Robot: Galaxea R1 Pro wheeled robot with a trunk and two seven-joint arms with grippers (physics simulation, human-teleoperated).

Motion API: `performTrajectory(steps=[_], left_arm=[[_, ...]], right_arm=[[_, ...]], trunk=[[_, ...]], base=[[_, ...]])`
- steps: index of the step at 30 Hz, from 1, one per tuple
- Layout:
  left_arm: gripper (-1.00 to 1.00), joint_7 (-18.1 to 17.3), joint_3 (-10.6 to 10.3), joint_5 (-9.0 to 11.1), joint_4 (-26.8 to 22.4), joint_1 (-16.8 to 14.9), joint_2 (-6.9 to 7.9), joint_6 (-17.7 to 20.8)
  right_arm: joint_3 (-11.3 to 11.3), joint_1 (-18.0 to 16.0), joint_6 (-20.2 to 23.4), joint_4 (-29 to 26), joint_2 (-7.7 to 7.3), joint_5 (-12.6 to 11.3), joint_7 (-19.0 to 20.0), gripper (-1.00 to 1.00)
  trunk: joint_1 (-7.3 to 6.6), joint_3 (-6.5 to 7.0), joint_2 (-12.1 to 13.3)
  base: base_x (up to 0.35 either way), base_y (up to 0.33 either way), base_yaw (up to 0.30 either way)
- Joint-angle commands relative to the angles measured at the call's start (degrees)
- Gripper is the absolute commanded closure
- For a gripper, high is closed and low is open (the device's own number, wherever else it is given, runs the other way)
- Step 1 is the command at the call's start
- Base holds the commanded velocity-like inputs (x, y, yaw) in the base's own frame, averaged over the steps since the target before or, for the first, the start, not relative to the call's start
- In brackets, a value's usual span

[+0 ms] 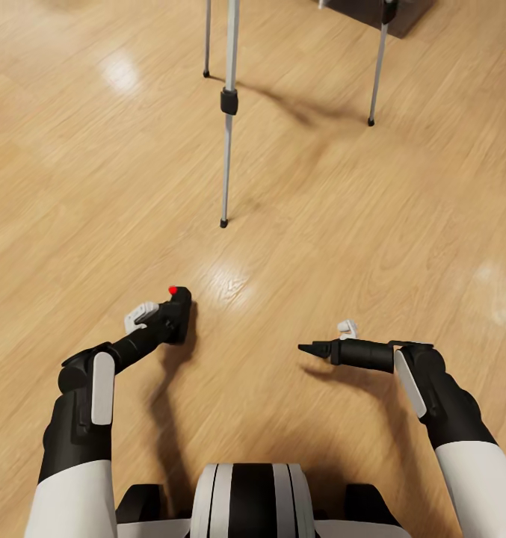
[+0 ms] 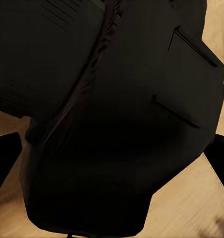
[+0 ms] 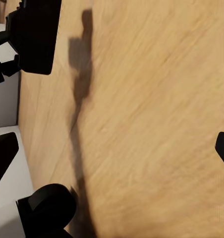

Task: Attach the digital camera to the camera tripod in the bedroom.

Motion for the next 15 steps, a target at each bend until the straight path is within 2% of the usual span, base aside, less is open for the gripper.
performTrajectory(steps=[1,7,15], left_arm=[[1.00,-0.37,0.17,-0.10,-0.04,-0.05,-0.06,0.34],[1.00,-0.58,0.14,0.95,-0.05,-0.04,-0.06,0.38],[1.00,-0.68,0.12,4.70,-0.13,0.34,-0.06,0.43]], right_arm=[[-0.03,-0.02,0.29,0.00,-0.01,-0.14,0.08,-1.00],[-0.07,-0.02,0.29,0.00,-0.03,-0.14,0.15,-1.00],[-0.15,-0.02,0.29,-0.07,-0.03,-0.19,0.29,-1.00]], trunk=[[-0.03,0.20,0.00],[-0.19,1.53,0.08],[-0.39,3.30,0.19]], base=[[0.000,0.000,0.000],[0.000,0.000,0.000],[0.000,0.000,0.000]])
